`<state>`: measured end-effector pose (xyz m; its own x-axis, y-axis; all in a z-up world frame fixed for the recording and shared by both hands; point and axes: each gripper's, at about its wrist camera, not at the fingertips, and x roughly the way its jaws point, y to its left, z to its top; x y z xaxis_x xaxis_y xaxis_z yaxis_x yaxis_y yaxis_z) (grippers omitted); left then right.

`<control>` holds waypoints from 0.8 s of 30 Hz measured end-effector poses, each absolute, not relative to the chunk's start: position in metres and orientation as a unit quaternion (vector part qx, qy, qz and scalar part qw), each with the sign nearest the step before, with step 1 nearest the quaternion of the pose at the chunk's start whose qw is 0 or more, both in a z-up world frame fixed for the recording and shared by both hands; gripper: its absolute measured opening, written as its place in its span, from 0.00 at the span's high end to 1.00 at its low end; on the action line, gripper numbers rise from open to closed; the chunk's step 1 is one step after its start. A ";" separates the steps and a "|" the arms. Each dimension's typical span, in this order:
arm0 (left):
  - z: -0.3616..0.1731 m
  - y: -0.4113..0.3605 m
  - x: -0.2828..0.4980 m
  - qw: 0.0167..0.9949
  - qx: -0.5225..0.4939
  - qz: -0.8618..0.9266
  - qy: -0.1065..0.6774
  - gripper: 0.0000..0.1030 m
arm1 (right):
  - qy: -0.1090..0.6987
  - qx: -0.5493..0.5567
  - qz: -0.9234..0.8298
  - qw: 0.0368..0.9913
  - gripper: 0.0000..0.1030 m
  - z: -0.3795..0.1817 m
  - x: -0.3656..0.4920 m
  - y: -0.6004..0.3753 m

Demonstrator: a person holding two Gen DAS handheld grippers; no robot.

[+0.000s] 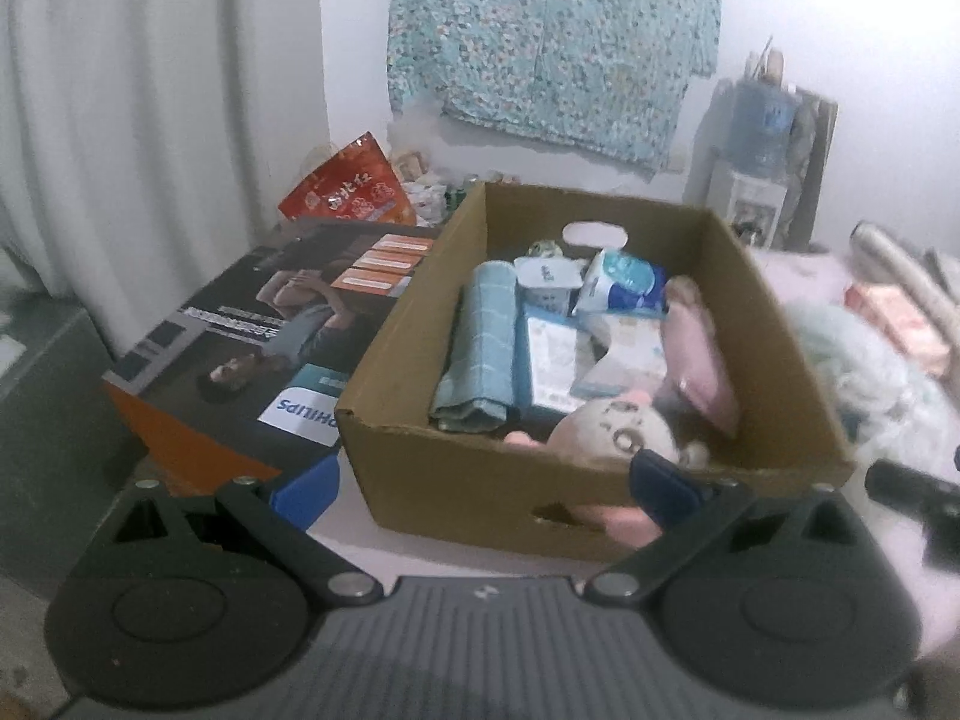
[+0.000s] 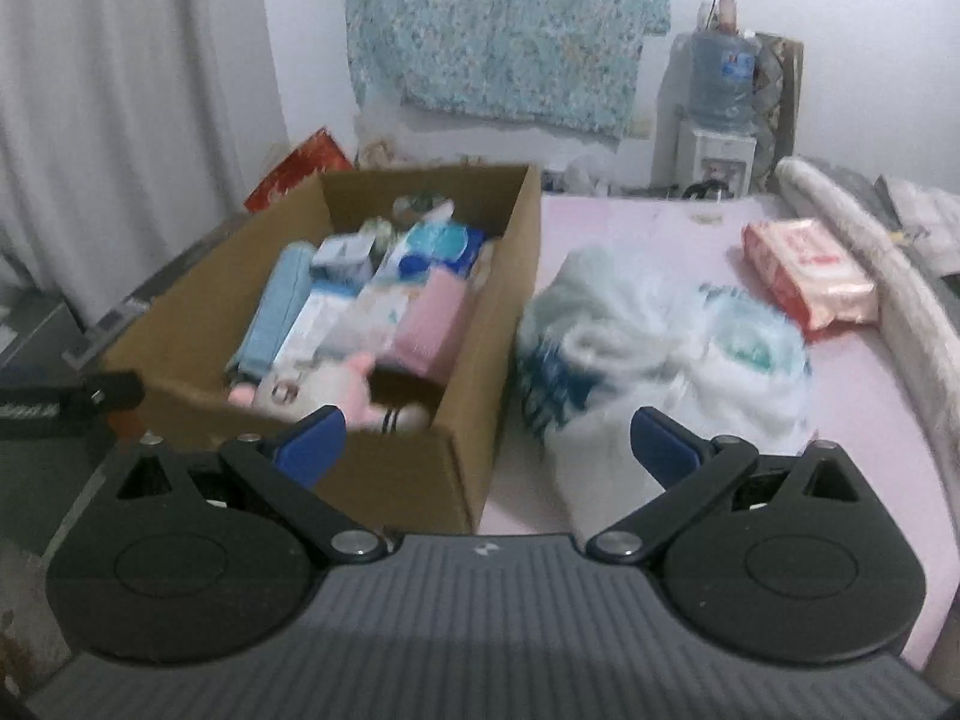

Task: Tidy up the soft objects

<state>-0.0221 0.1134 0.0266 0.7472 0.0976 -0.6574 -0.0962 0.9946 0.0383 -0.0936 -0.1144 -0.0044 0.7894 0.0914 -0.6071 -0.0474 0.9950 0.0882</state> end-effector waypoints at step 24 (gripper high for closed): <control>0.011 0.096 -0.001 0.911 0.021 0.041 0.410 0.00 | 0.357 0.032 0.035 0.933 0.01 -0.006 -0.080 -0.111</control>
<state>-0.0008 0.0957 0.0107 0.6605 0.0916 -0.7452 -0.0577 0.9958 0.0713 -0.0801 -0.1110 -0.0059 0.7432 0.0880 -0.6633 -0.0429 0.9955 0.0840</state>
